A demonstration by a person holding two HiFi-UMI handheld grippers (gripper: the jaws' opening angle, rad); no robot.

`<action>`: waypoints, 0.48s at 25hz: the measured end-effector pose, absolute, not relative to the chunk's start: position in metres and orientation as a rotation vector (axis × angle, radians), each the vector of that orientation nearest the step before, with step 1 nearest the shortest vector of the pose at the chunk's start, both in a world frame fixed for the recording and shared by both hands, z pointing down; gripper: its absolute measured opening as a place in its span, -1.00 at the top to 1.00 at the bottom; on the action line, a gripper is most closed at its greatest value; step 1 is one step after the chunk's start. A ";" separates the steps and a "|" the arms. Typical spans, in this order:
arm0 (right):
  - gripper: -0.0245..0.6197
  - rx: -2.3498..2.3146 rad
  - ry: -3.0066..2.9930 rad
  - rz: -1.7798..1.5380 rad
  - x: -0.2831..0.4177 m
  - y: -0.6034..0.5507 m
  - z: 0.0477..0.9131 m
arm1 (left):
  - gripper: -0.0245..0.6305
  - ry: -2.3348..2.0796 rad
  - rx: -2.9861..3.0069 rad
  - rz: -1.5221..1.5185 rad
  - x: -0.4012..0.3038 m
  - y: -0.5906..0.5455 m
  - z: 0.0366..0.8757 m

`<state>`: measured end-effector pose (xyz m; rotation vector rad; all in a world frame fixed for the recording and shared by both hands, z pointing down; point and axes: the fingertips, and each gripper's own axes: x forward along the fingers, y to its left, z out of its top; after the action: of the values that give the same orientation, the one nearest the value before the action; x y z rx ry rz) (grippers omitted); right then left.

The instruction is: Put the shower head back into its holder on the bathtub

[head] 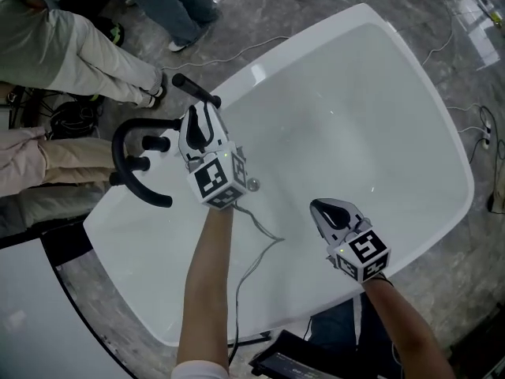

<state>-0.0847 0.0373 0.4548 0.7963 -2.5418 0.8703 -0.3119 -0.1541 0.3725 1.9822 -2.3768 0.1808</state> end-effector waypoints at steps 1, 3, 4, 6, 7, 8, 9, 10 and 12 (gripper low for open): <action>0.90 0.809 -2.559 0.851 -0.084 0.033 0.446 | 0.56 -2.327 2.009 0.131 -0.302 -0.146 0.367; 0.90 0.830 -2.590 0.810 -0.080 0.024 0.428 | 0.56 -2.218 2.038 0.035 -0.282 -0.128 0.359; 0.90 0.840 -2.604 0.790 -0.077 0.020 0.419 | 0.59 -2.171 2.036 -0.007 -0.272 -0.119 0.356; 0.90 0.858 -2.617 0.771 -0.066 0.017 0.405 | 0.71 -2.107 2.020 -0.037 -0.251 -0.099 0.354; 0.90 0.862 -2.617 0.772 -0.060 0.020 0.400 | 0.84 -2.082 2.019 -0.010 -0.240 -0.088 0.356; 0.90 0.857 -2.619 0.774 -0.055 0.022 0.397 | 0.90 -2.061 2.023 0.041 -0.230 -0.079 0.360; 0.90 0.845 -2.628 0.774 -0.054 0.024 0.393 | 0.92 -2.043 2.024 0.099 -0.223 -0.070 0.362; 0.90 0.830 -2.642 0.774 -0.054 0.025 0.389 | 0.92 -2.023 2.021 0.145 -0.218 -0.063 0.364; 0.90 0.811 -2.669 0.780 -0.052 0.026 0.378 | 0.92 -1.980 1.989 0.190 -0.208 -0.048 0.364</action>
<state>-0.0523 0.0256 0.3781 0.8110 -2.6690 0.7801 -0.2084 -0.0480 0.3639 1.9894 -1.9797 0.1898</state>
